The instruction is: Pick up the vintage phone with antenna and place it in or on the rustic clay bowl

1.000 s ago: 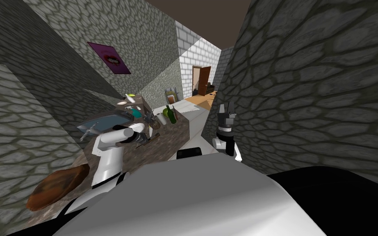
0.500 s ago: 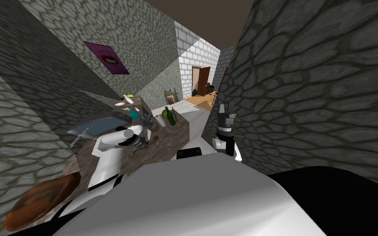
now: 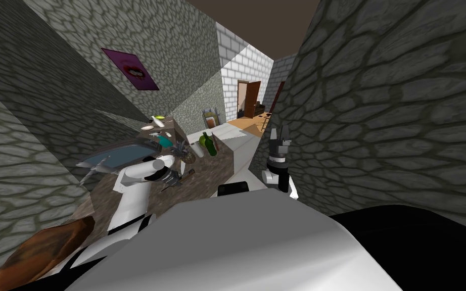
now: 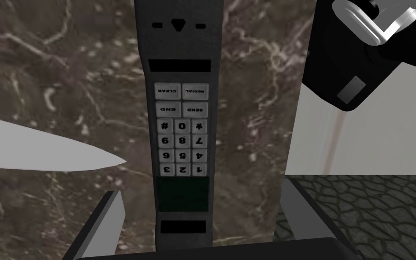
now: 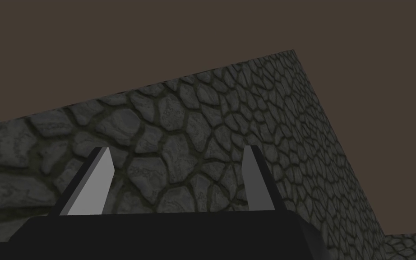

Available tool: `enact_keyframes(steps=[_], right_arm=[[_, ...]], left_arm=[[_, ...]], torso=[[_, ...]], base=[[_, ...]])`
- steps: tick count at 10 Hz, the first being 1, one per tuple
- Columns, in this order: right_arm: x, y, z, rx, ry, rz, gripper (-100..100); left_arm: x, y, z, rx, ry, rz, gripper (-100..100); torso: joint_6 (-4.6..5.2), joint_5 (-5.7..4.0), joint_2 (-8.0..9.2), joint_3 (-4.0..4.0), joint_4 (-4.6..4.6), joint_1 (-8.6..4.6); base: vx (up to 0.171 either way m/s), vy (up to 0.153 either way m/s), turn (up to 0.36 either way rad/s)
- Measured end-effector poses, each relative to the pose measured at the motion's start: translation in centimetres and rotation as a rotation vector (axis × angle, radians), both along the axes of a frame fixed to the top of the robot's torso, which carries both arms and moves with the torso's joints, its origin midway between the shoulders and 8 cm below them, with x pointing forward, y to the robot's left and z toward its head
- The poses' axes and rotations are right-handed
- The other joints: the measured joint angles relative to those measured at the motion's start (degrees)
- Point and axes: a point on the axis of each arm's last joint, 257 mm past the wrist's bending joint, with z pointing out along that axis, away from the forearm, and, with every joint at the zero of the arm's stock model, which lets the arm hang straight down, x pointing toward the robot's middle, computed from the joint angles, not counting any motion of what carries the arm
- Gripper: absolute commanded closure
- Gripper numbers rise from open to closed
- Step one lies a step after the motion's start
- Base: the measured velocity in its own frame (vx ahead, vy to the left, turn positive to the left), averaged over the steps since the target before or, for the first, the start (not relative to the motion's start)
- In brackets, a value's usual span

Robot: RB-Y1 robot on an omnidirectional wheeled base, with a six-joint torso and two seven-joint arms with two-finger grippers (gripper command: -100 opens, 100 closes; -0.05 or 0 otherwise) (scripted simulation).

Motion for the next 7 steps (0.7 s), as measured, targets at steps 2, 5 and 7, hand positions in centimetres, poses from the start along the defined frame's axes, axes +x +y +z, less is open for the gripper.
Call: enact_keyframes(steps=[2, 5, 7], right_arm=[[0.0, 0.0, 0.0, 0.0, 0.0, 0.0, 0], [0.0, 0.0, 0.0, 0.0, 0.0, 0.0, 0], [0.0, 0.0, 0.0, 0.0, 0.0, 0.0, 0]], left_arm=[[0.4, 1.1, -0.3, 0.003, -0.004, -0.004, -100], [0.4, 2.5, -0.8, 0.004, -0.006, -0.02, -100], [0.6, 3.2, -1.2, 0.004, -0.005, -0.031, -100]], torso=[[0.01, -0.05, -0.08, -0.04, -0.02, -0.21], [0.0, -0.03, -0.03, -0.02, -0.01, -0.13], [0.02, -0.04, -0.02, -0.01, -0.01, -0.13]], base=[[0.034, -0.071, 0.048], [0.022, -0.057, 0.062], [0.016, -0.052, 0.029]])
